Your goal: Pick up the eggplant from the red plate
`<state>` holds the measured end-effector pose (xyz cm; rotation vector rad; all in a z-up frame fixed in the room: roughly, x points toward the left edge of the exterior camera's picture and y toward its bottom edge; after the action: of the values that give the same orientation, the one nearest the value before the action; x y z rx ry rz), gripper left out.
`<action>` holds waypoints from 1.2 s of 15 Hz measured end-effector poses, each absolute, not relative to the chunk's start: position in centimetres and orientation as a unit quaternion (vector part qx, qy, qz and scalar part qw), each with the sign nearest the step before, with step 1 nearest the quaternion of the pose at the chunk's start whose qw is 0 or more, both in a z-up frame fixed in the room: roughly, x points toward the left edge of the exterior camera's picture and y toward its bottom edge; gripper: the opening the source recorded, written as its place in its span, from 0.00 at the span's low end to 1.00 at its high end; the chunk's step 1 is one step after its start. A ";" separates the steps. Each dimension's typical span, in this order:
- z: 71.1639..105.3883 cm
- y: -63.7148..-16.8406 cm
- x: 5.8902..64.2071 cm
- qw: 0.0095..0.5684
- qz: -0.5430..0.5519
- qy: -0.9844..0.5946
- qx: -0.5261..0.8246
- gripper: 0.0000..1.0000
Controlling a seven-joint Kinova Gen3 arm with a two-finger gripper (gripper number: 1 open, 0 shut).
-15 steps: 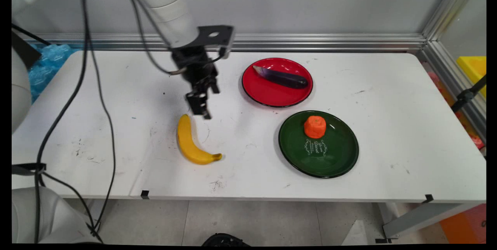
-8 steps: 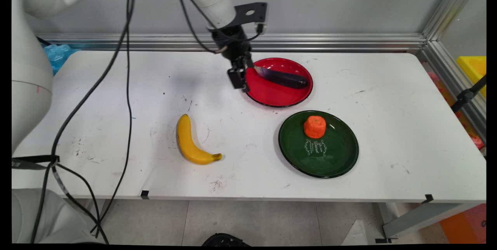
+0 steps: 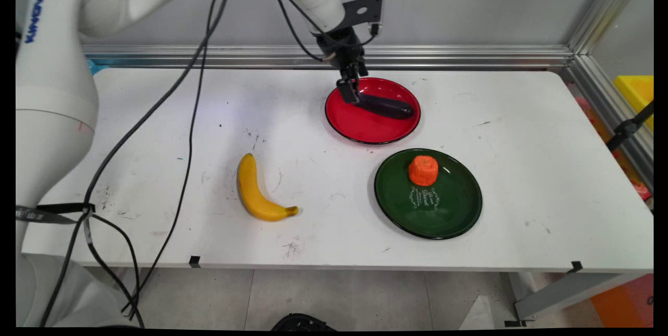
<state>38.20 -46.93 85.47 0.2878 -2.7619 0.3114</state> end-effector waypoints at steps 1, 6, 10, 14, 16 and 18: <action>84.8 -47.8 37.9 0.178 0.111 -0.973 0.098 1.00; 81.4 -51.0 36.9 0.189 0.107 -0.973 0.078 1.00; 79.4 -52.7 36.3 0.194 0.104 -0.973 0.066 1.00; 77.8 -53.9 35.9 0.198 0.103 -0.973 0.059 1.00; 77.3 -54.2 35.7 0.199 0.101 -0.973 0.057 0.00; 76.9 -54.4 35.6 0.201 0.097 -0.973 0.054 0.00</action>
<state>35.58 -54.35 76.87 0.1498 -2.7199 0.2710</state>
